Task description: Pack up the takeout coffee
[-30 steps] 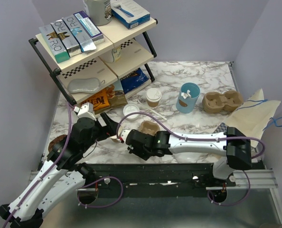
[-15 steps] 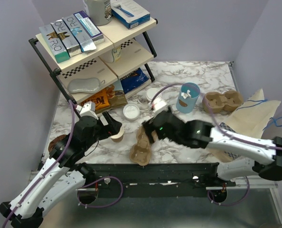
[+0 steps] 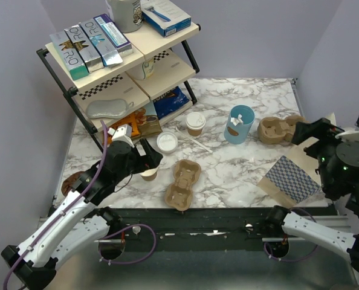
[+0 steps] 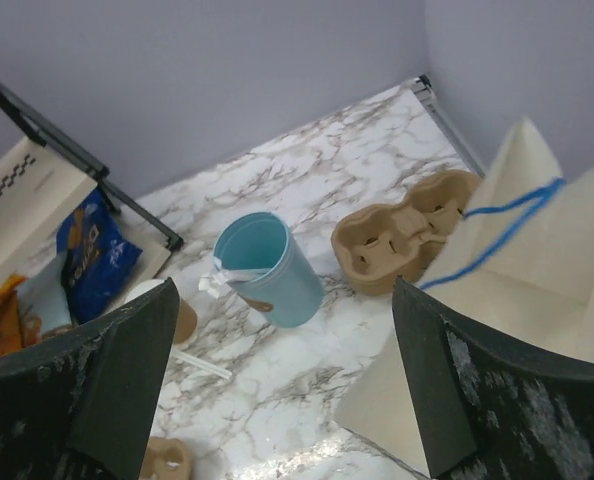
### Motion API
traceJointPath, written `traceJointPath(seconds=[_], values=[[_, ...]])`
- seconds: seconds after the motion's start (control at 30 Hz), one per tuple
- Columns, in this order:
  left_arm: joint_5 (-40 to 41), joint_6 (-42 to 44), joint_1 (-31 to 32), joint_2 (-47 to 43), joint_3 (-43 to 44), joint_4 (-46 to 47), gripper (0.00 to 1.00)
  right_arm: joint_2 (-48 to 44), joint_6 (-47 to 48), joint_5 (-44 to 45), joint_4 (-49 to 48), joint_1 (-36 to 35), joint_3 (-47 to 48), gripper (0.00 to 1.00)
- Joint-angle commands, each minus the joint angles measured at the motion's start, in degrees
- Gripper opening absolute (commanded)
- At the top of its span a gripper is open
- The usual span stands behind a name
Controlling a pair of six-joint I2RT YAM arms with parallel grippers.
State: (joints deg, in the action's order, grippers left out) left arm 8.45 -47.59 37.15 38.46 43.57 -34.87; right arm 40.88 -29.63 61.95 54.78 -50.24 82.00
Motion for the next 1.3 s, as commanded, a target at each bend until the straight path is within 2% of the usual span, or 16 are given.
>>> traceJointPath(seconds=[0.0,0.07,0.1,0.13,0.17,0.4,0.5,0.63,0.67,0.77,0.8,0.87,0.9,1.07,1.27], values=[[-3.61,1.63,0.03,1.79,-0.33,4.02,0.99,-0.55,-5.16,2.40,9.10,0.23,-1.14,0.94],[-4.66,1.80,-0.06,2.76,-0.33,4.72,0.99,4.89,-10.42,1.15,18.48,0.84,0.44,0.96],[-4.76,1.89,-0.06,3.02,-0.24,4.81,0.99,7.52,-17.76,1.33,22.78,1.37,2.45,0.97],[-4.93,1.89,-0.06,3.38,-0.42,5.08,0.99,9.55,-21.31,1.59,30.65,2.76,3.16,0.98],[-4.85,1.80,0.03,3.38,-0.68,5.25,0.99,12.52,-23.35,1.24,32.65,3.82,3.43,0.98],[-5.64,1.71,-0.06,4.17,-1.30,6.22,0.99,15.28,-22.41,-3.77,29.51,15.16,-0.78,0.99],[-5.72,1.54,0.03,4.34,-1.73,6.48,0.99,13.71,-16.71,-6.75,24.51,20.08,-4.11,0.99],[-5.99,1.36,-0.06,5.05,-2.00,7.19,0.99,11.59,-6.88,-11.93,13.02,27.27,-9.91,0.98],[-6.07,1.45,0.03,5.31,-1.91,7.19,0.99,11.41,-5.19,-15.34,11.07,28.95,-11.32,0.97],[-5.81,1.54,0.03,5.58,-1.74,6.92,0.99,11.59,-2.63,-19.31,5.96,32.30,-15.10,0.89],[-5.81,1.54,0.03,5.58,-1.74,6.84,0.99,11.76,-2.63,-19.50,5.34,32.66,-15.55,0.76],[-5.64,1.54,0.03,5.40,-1.65,6.40,0.99,12.29,-2.37,-19.33,4.37,32.92,-15.90,0.59],[-5.55,1.54,-0.06,5.31,-1.73,6.40,0.99,12.46,-2.10,-19.33,4.19,32.92,-15.82,0.45],[-5.20,1.36,0.03,4.17,-2.09,5.96,0.99,11.94,-0.09,-18.19,4.89,32.92,-11.62,0.02],[-4.41,1.63,0.03,3.82,-2.00,5.61,0.99,8.96,5.97,-19.23,8.67,32.92,-2.47,0.01]])
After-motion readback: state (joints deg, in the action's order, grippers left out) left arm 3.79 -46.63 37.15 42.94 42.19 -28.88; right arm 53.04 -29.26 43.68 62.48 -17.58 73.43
